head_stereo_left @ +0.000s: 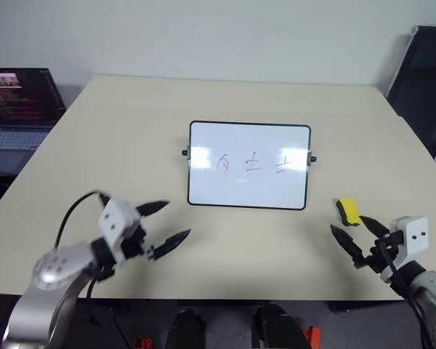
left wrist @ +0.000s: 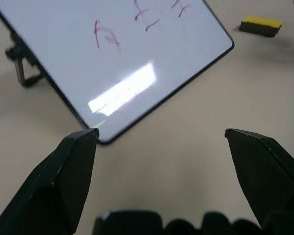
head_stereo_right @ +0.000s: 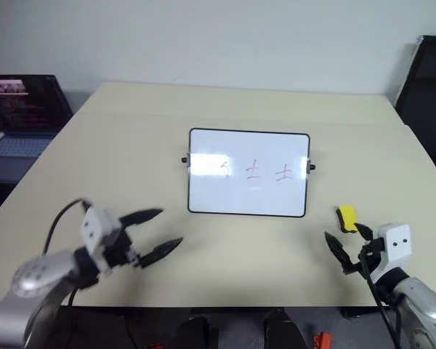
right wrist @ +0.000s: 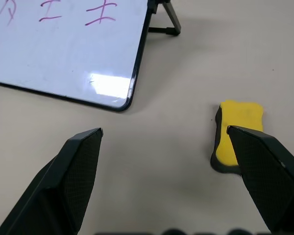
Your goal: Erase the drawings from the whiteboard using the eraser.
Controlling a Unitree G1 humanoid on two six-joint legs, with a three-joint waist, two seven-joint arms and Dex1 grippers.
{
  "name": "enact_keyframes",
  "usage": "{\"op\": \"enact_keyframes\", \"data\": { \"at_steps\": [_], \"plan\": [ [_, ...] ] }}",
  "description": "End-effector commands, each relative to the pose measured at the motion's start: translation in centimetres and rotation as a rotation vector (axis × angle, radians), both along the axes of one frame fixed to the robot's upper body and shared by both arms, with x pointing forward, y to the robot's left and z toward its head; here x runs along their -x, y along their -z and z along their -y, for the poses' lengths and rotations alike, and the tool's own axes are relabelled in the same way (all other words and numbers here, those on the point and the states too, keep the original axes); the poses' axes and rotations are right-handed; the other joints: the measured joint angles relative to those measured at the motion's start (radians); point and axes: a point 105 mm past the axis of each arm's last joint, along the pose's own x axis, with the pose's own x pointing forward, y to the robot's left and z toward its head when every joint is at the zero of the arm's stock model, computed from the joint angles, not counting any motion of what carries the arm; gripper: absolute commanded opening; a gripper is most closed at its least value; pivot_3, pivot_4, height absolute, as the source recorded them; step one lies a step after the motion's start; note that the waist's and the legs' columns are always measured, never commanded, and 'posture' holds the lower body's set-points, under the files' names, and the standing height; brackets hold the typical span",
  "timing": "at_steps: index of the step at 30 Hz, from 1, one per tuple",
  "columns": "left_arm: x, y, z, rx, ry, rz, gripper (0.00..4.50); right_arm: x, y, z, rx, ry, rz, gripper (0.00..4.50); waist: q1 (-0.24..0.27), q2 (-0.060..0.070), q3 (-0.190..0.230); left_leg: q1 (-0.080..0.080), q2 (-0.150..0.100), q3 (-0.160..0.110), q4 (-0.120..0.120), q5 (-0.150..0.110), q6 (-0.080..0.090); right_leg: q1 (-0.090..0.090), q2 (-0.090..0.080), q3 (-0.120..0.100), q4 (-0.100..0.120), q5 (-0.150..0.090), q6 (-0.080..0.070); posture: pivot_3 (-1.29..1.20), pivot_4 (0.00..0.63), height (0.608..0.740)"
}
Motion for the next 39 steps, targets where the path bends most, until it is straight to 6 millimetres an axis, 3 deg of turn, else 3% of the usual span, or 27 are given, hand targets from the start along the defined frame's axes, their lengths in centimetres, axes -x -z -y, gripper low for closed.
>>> {"op": "enact_keyframes", "data": {
  "at_steps": [1,7,16,21,32,39],
  "plan": [
    [-0.6,-1.1,0.7,-0.023,0.095,0.009,4.5,0.3,-1.8,-0.1,-0.007,0.031,0.017,4.45,-0.004,0.0,-0.001,0.0,0.0,0.0,0.0,0.0,0.0,0.001,0.0,0.0,0.0,0.0,0.0,0.0,0.15,0.74],
    [-2.3,-3.9,2.4,-0.062,0.275,0.047,4.5,-1.1,-3.3,0.0,0.087,0.112,0.044,4.45,-0.01,0.001,0.0,-0.004,0.002,-0.001,-0.003,0.0,0.0,0.001,0.003,0.0,0.002,0.0,0.0,0.0,0.15,0.74],
    [-3.9,-6.2,5.9,-0.087,0.525,0.04,4.5,-2.5,-1.8,0.0,0.011,0.192,-0.096,4.45,-0.006,0.001,0.0,-0.006,0.002,-0.003,-0.001,0.0,0.001,0.002,0.004,-0.002,0.003,0.0,0.001,0.0,0.15,0.74],
    [-4.9,-6.6,8.1,-0.098,0.587,0.04,4.5,-3.7,-1.6,0.3,0.01,0.209,-0.105,4.45,-0.007,0.001,0.0,-0.006,0.002,-0.004,-0.001,0.0,0.001,0.002,0.004,-0.002,0.003,0.001,0.002,0.0,0.15,0.74],
    [-4.5,-7.3,12.3,-0.09,0.732,0.058,4.5,-5.8,0.1,1.7,0.036,0.206,-0.166,4.45,-0.005,0.002,0.0,-0.007,0.002,-0.006,0.0,0.001,0.001,0.002,0.005,-0.003,0.004,0.003,0.005,0.0,0.15,0.74],
    [-4.2,-6.8,12.7,-0.083,0.751,0.054,4.5,-6.8,0.9,2.9,0.04,0.22,-0.19,4.45,-0.006,0.003,0.0,-0.007,0.002,-0.007,0.0,0.001,0.001,0.002,0.005,-0.003,0.005,0.004,0.007,0.0,0.15,0.74]
  ]
}}
